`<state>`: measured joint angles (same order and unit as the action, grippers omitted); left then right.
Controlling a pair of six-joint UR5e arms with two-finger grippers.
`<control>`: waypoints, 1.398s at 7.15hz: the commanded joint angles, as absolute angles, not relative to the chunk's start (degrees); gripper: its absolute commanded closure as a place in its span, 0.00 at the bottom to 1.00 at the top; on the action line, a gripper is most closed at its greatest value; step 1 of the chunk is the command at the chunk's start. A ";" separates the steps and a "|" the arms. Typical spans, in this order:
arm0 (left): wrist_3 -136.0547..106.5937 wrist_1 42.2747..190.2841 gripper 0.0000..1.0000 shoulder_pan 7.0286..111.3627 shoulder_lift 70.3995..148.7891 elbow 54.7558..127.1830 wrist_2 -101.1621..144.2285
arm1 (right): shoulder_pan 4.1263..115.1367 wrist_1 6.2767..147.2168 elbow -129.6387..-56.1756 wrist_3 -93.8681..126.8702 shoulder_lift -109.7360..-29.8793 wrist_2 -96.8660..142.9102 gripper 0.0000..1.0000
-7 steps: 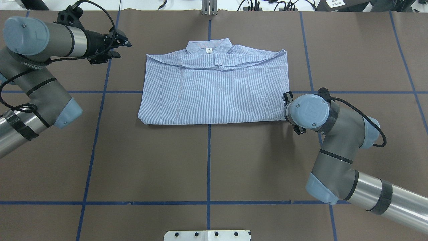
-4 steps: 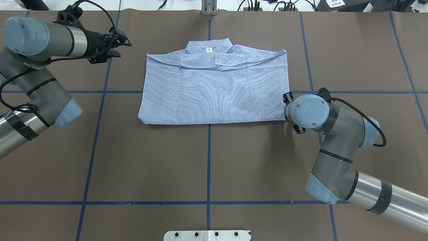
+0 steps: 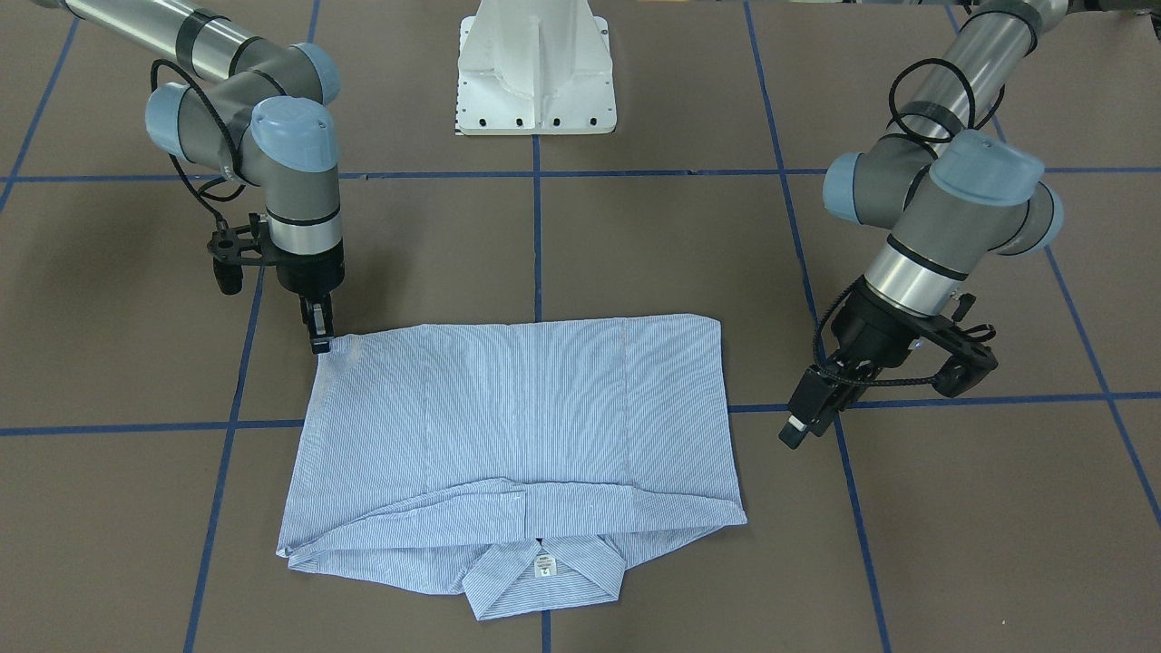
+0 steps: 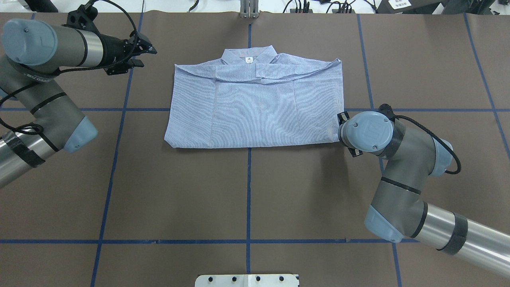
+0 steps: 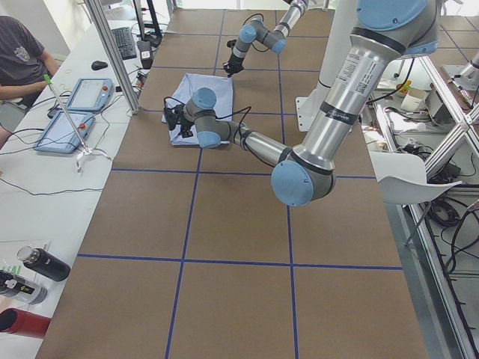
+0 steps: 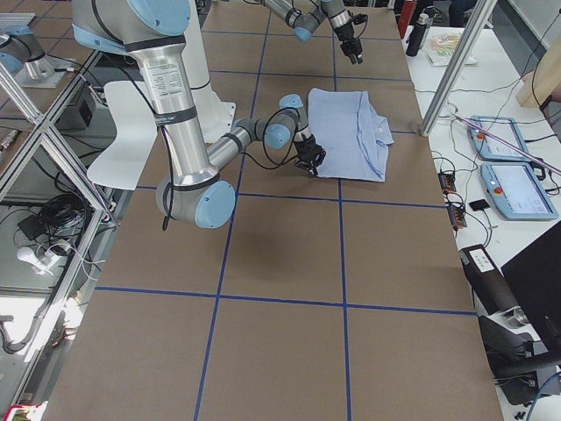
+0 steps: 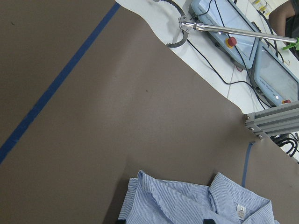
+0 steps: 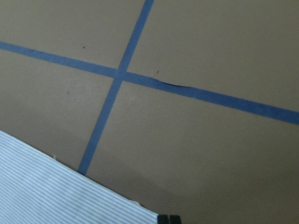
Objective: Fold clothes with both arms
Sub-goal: 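Grasp the shirt's side edge with the right gripper and drag it toward the robot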
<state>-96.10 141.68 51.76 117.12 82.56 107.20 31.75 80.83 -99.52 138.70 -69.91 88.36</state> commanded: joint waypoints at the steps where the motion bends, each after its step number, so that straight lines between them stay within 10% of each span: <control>1: -96.06 141.51 0.38 51.77 116.98 83.58 107.31 | 31.90 81.99 -106.03 138.69 -74.31 90.17 1.00; 4: -96.24 141.33 0.38 51.24 116.72 86.48 108.10 | 21.32 100.63 -127.12 138.95 -82.18 90.61 1.00; 8: -97.81 141.42 0.37 50.80 115.41 92.34 118.10 | -2.12 112.94 -138.06 146.38 -81.65 105.20 1.00; 10: -102.38 141.42 0.33 45.99 112.61 97.62 117.86 | -7.48 112.77 -138.43 151.76 -80.96 103.81 0.00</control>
